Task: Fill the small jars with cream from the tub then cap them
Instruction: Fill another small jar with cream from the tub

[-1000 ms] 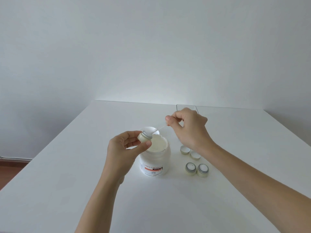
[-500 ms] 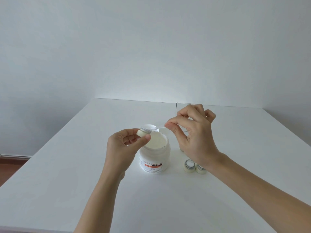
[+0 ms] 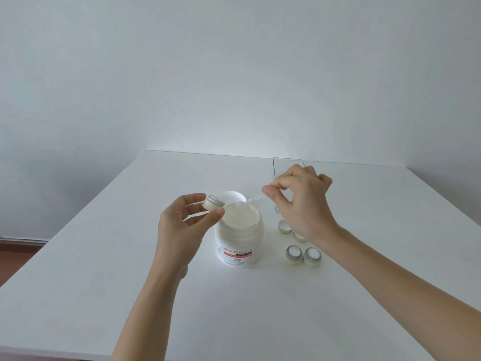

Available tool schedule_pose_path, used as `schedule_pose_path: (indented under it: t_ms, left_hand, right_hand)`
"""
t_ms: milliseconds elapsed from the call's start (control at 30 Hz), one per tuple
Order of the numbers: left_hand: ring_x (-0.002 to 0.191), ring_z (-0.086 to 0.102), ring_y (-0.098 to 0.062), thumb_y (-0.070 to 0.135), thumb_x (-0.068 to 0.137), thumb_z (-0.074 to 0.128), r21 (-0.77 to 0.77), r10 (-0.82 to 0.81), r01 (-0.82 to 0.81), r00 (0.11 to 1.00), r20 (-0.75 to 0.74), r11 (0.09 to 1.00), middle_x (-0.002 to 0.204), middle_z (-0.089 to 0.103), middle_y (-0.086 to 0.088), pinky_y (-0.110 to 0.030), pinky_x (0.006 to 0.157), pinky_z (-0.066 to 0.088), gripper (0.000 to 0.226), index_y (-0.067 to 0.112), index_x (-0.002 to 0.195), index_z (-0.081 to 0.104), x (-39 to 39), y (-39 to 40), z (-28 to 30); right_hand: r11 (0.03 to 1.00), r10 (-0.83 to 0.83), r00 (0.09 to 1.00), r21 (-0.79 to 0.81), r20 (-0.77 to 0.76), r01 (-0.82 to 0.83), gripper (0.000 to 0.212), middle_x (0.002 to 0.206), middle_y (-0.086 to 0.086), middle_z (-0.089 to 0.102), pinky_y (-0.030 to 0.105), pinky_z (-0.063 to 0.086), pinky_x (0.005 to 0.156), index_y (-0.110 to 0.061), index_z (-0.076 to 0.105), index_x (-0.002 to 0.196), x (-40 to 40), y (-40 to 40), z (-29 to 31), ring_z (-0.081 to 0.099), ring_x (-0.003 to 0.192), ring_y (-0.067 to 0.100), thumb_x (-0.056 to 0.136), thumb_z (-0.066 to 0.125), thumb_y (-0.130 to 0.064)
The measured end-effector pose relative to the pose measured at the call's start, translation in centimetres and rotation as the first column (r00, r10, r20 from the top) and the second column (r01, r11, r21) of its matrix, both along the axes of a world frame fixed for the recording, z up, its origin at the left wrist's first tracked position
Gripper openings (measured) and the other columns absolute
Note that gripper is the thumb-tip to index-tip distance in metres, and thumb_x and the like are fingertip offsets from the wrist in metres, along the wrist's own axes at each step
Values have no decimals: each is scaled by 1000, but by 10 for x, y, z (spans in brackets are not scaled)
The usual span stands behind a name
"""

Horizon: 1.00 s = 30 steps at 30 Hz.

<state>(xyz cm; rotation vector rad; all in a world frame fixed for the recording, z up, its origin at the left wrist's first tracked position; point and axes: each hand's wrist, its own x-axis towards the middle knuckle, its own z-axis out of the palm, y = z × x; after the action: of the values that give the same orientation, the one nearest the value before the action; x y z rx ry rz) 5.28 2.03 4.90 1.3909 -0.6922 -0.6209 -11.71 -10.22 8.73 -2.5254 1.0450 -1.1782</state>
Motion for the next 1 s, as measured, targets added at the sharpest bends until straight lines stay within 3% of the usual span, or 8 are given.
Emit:
schedule_pose_path:
  t_ms: [67,167,367,667,800,867,933,1000]
  left_hand:
    - [86,76,-18,16,76,83,-11,3,-4,1000,-26,1000,104,75,-7,-36,85,58,36,17,108,66,1,-1,0]
    - [88,77,-23,15,77,82,-52,-20,18,999,-47,998,106,75,-10,-34,82,59,34,13,107,67,1,0,1]
    - [87,77,-22,12,77,80,-55,-31,30,999,-13,998,111,74,-6,-37,88,57,30,13,106,71,3,3,1]
    - [84,77,-18,11,70,87,-24,-42,42,999,22,999,108,75,1,-48,99,53,35,17,102,74,2,5,1]
    - [78,77,-16,12,69,88,-9,-43,43,998,38,999,104,75,1,-49,96,54,35,18,100,74,2,4,1]
    - [75,76,-14,11,70,88,-4,-31,31,999,42,1000,105,74,0,-49,94,55,37,18,102,72,1,4,1]
    - [73,76,-12,11,70,88,5,-17,17,999,49,1000,105,73,1,-45,90,58,37,18,102,70,0,3,0]
    - [70,75,-10,12,71,88,12,-12,11,998,64,1000,101,74,5,-38,82,60,33,19,98,71,1,2,-1]
  right_hand:
    - [995,23,988,-97,-154,-38,19,84,-6,58,29,12,76,-24,74,75,6,-2,-3,48,91,18,86,65,-37]
    - [974,31,951,-206,-307,-98,22,84,-7,56,29,9,75,-23,76,79,20,-3,-7,47,93,20,87,63,-39]
    - [990,94,909,-56,-407,-128,29,87,-2,57,30,8,68,-19,72,80,40,-6,-13,44,95,21,92,56,-41]
    - [955,203,935,270,-292,-123,30,78,0,71,33,16,73,-18,72,73,33,-9,-7,56,88,16,91,57,-37]
    - [913,131,963,407,-233,-26,37,41,-29,52,34,25,81,-4,71,78,23,-16,0,52,60,-1,93,55,-33]
    - [888,87,973,460,-214,22,41,32,-28,43,34,28,81,3,69,83,18,-22,1,48,51,-1,94,55,-34]
    - [842,55,985,538,-164,42,38,31,-19,43,35,33,84,-3,72,80,14,-26,4,46,53,4,93,56,-35]
    - [792,38,995,610,-97,29,33,53,-14,62,39,38,97,-13,74,75,11,-29,8,58,71,18,92,57,-36]
